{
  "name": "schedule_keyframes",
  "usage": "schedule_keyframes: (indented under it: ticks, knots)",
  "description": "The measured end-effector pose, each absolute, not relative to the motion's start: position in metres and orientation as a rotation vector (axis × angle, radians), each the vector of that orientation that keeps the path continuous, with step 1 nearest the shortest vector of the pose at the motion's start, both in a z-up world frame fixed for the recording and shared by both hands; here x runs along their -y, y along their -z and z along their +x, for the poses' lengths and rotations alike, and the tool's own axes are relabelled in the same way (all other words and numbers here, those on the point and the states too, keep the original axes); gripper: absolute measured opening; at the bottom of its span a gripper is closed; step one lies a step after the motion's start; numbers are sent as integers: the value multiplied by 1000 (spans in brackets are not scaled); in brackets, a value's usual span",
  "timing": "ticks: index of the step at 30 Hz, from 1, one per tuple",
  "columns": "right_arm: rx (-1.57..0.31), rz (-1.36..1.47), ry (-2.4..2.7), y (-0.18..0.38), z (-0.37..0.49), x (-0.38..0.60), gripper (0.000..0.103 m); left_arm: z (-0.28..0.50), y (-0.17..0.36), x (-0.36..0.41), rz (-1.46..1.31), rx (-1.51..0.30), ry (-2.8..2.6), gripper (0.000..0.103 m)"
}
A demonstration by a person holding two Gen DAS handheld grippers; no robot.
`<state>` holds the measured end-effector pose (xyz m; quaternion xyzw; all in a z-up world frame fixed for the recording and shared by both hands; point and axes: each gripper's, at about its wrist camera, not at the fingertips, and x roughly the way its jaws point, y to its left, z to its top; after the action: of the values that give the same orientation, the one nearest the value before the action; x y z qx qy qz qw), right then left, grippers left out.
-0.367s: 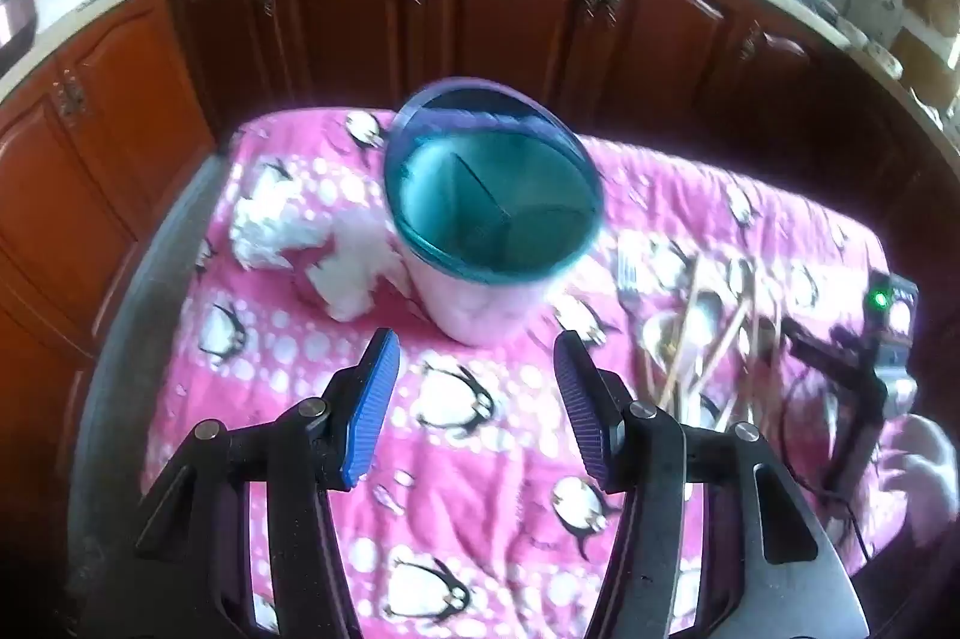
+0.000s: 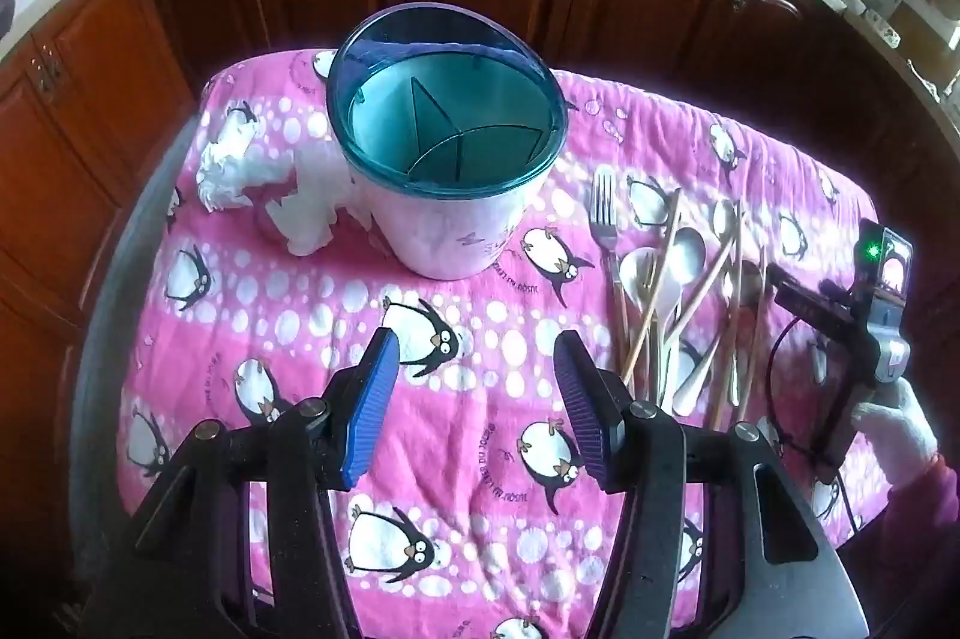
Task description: Organize utensils
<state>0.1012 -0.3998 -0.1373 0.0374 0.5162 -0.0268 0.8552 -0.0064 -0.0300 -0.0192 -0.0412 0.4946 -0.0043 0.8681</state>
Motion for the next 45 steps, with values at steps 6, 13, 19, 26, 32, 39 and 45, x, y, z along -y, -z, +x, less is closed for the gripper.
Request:
schedule_keyframes:
  ticks: [6, 13, 19, 26, 32, 39, 45]
  knots:
    - [-1086, 77, 58, 138, 103, 399, 103, -7, 11, 41, -62, -1009, 34, 53]
    - [-1206, 84, 15, 124, 103, 399, 102, -13, 0, 54, -39, -983, 68, 53]
    - [-1133, 144, 34, 66, 66, 399, 100, -19, -10, 59, -62, -949, 85, 53]
    - [-1020, 195, -23, -27, 26, 377, 100, -24, -35, 67, -73, -879, 111, 53]
    - [-923, 176, -70, -90, -1, 347, 100, -30, -55, 76, -65, -828, 131, 53]
    - [-880, 142, -91, -117, -14, 323, 100, -42, -72, 78, -54, -773, 132, 53]
    - [-897, 138, -101, -113, -14, 318, 100, -46, -72, 81, -45, -764, 127, 53]
